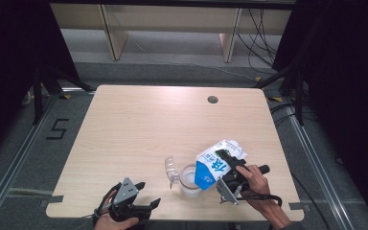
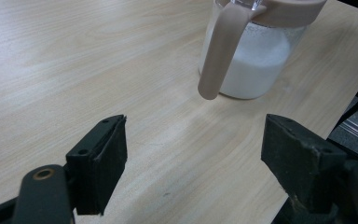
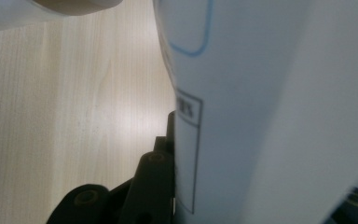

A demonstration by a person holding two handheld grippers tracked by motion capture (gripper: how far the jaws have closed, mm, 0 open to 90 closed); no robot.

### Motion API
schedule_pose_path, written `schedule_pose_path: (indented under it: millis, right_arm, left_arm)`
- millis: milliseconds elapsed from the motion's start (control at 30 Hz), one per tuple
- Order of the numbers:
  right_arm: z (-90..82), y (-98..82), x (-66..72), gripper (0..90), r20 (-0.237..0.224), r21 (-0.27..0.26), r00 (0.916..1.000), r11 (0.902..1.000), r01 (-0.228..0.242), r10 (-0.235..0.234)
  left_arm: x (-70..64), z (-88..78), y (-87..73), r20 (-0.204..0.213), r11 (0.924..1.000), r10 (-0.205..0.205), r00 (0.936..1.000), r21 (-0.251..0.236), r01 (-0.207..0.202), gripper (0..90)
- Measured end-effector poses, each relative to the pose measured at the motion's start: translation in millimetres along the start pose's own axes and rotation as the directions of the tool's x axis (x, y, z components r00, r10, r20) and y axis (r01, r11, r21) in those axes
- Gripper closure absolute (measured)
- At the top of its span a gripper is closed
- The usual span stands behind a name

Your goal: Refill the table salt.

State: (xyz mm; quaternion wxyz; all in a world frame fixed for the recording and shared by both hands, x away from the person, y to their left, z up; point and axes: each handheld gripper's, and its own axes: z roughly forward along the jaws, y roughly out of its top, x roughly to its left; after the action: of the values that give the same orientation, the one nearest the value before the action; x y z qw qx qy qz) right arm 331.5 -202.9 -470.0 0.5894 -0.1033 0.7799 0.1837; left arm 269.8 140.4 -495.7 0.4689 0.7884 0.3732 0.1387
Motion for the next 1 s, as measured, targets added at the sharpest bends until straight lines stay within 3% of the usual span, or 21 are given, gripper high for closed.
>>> schedule_pose_path:
  millis: [67, 100, 167, 233, 300, 333, 433, 567, 600, 633, 700, 733, 867, 900, 1000]
  right_arm:
    - [-0.3, -0.3, -2.6, 78.9, -0.004, -0.002, 0.9999, 0.9999, 0.015, -0.015]
    - [-0.3, -1.2, -1.2, 78.9, -0.007, -0.002, 0.9998, 0.9998, -0.019, 0.019]
    - [-0.3, -2.1, -3.9, 79.7, -0.008, -0.002, 0.9997, 0.9997, -0.023, 0.023]
    - [-0.9, -3.5, -3.7, 80.6, -0.015, 0.007, 0.9978, 0.9979, -0.065, 0.065]
    - [-0.7, -4.6, -4.2, 80.7, -0.025, 0.008, 0.9967, 0.9970, -0.077, 0.077]
    - [-0.2, -5.0, -5.9, 80.8, -0.028, 0.007, 0.9985, 0.9988, -0.048, 0.048]
    - [-1.0, -8.6, -3.2, 80.8, -0.036, 0.016, 0.9890, 0.9896, -0.143, 0.144]
    - [1.3, -12.4, -5.0, 80.8, -0.052, 0.007, 0.9857, 0.9870, -0.160, 0.160]
    - [-0.2, -12.8, -5.1, 80.8, -0.050, 0.023, 0.9812, 0.9824, -0.185, 0.186]
    - [0.4, -13.7, -11.6, 80.8, -0.036, 0.001, 0.9923, 0.9930, -0.119, 0.118]
    - [1.3, -16.2, -8.4, 80.8, -0.066, 0.009, 0.9728, 0.9750, -0.222, 0.222]
    - [0.2, -16.8, -9.0, 80.8, -0.055, 0.025, 0.9689, 0.9704, -0.240, 0.241]
    - [1.7, -21.6, -10.0, 80.8, -0.061, 0.025, 0.9623, 0.9642, -0.264, 0.265]
    - [-0.4, -21.5, -9.7, 80.8, -0.068, 0.049, 0.9527, 0.9547, -0.293, 0.296]
    - [2.2, -25.5, -11.0, 80.8, -0.073, 0.039, 0.9484, 0.9511, -0.306, 0.309]
  left_arm:
    - [1.0, 0.0, 0.3, 0.005, 0.9999, 0.015, 0.9999, -0.002, -0.015, 22.2]
    - [0.1, 0.0, 0.0, 0.000, 1.0000, 0.000, 1.0000, 0.000, 0.000, 22.2]
    - [1.0, 0.0, 0.3, 0.003, 0.9999, 0.013, 0.9999, 0.000, -0.013, 22.2]
    - [0.1, -0.2, 0.1, 0.000, 1.0000, 0.000, 1.0000, -0.001, 0.000, 22.2]
    - [0.1, 0.5, -0.1, 0.003, 1.0000, -0.001, 1.0000, -0.001, 0.001, 22.2]
    - [0.5, 0.7, -0.1, 0.009, 1.0000, 0.001, 1.0000, -0.002, -0.001, 22.2]
    - [0.7, -0.3, 0.4, 0.000, 0.9999, 0.013, 0.9999, 0.001, -0.013, 22.2]
    - [0.0, 0.0, 0.0, 0.000, 1.0000, -0.001, 1.0000, 0.000, 0.001, 22.2]
    - [1.0, 0.0, 0.2, 0.007, 0.9999, 0.014, 0.9999, -0.002, -0.014, 22.2]
    - [0.6, -0.2, 0.3, 0.000, 0.9999, 0.012, 0.9999, 0.001, -0.012, 22.2]
    - [1.1, 0.3, 0.2, 0.006, 0.9998, 0.017, 0.9998, -0.002, -0.017, 22.2]
    - [0.6, -0.1, 0.2, 0.003, 0.9999, 0.011, 0.9999, -0.001, -0.011, 22.2]
    - [0.6, 0.2, 0.2, 0.002, 0.9999, 0.011, 0.9999, -0.001, -0.011, 22.2]
    - [0.6, -0.2, 0.3, 0.000, 0.9999, 0.013, 0.9999, 0.001, -0.013, 22.2]
    - [0.1, 0.1, 0.1, 0.002, 1.0000, 0.001, 1.0000, 0.001, -0.001, 22.2]
